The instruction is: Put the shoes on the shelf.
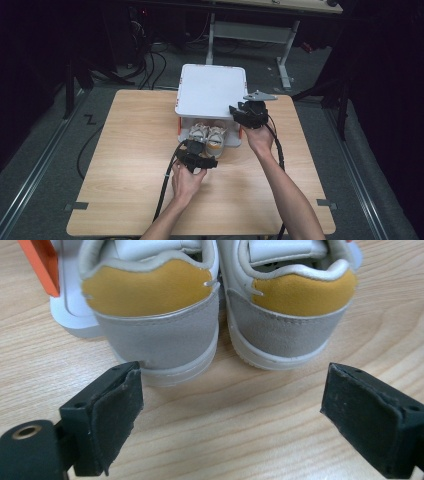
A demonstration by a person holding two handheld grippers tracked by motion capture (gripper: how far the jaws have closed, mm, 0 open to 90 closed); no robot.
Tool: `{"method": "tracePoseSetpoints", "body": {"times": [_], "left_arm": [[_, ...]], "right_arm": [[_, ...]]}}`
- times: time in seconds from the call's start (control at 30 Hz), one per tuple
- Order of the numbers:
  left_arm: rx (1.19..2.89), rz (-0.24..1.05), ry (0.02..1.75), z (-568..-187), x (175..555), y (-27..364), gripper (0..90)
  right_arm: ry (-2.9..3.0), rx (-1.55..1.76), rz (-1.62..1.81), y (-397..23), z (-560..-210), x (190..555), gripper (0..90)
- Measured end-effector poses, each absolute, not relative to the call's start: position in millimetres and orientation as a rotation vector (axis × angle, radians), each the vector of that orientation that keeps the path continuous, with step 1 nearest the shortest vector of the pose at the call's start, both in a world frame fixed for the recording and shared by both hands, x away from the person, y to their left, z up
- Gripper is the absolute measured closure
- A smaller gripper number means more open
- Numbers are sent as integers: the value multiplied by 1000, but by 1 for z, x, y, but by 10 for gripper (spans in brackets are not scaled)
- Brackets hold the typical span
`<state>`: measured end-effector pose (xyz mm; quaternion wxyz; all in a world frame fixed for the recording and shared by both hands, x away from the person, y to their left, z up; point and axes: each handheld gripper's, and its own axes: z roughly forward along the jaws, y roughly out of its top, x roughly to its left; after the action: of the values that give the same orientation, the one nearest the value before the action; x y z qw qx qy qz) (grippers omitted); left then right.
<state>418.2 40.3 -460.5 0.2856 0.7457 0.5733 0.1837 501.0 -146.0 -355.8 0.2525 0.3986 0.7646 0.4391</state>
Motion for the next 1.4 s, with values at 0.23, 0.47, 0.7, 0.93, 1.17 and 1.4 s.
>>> {"method": "tracePoseSetpoints", "body": {"times": [0.23,0.47,0.7,0.93,1.17,1.4], "left_arm": [[1990,554,1557,-461,424,30,139],[1984,559,1535,-462,430,29,180],[1947,557,1548,-463,440,27,196],[1906,557,1560,-465,455,24,212],[1865,567,1569,-468,469,21,234],[1810,578,1592,-472,479,15,253]], "right_arm": [[2079,1083,1193,-146,-356,501,594],[2079,1082,1192,-146,-356,501,594],[2079,1082,1193,-146,-356,501,594],[2081,1082,1194,-147,-356,501,594],[2078,1083,1201,-147,-356,501,593],[2079,1083,1206,-147,-357,501,593]]}}
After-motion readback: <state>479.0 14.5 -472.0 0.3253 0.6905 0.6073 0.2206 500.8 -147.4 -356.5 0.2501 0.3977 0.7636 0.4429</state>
